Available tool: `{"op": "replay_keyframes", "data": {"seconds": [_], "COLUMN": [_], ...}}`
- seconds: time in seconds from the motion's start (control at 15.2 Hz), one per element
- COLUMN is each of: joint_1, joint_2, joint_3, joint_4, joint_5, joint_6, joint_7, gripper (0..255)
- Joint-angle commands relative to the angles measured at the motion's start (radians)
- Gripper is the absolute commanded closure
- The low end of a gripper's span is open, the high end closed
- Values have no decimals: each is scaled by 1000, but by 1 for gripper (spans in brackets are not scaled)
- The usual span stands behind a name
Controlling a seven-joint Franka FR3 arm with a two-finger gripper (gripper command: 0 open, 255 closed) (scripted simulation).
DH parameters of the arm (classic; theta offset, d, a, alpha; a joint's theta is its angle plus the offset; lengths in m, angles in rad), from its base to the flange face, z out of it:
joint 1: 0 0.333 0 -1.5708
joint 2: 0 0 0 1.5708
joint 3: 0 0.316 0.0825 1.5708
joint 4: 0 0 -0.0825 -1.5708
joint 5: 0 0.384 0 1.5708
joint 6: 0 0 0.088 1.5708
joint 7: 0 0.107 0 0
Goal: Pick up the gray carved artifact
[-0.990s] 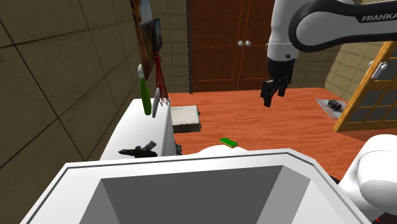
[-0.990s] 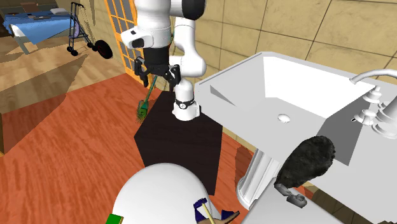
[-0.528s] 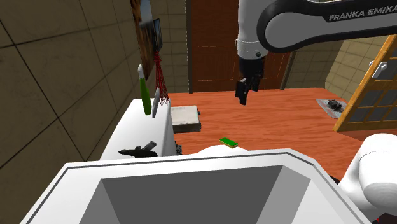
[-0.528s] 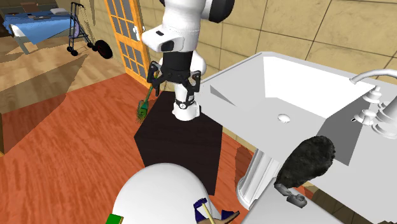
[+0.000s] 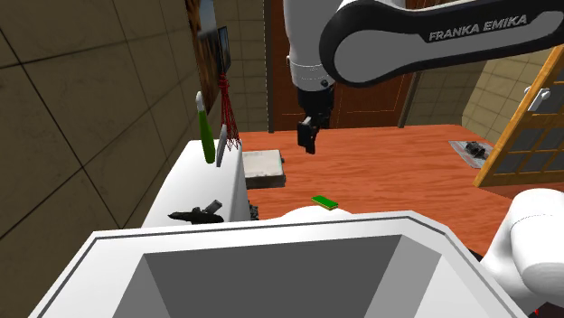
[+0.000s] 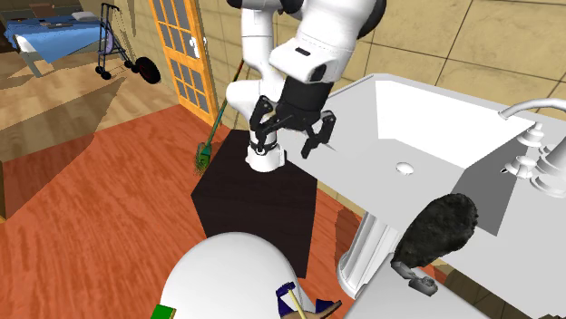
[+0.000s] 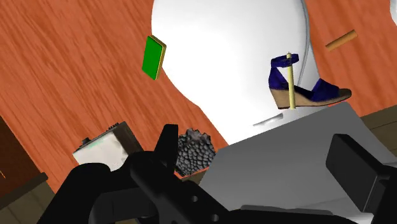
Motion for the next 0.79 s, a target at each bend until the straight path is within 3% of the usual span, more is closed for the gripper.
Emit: {"op": "replay_keyframes", "data": {"seconds": [0.0,0.73], "joint_1": [18,157], "joint_2": [58,378], "joint_3": [37,207], "joint_4": [58,374], "joint_5": [-33,-277], "joint_6": [-5,-87], "joint_7": [10,49], "gripper": [0,0]}}
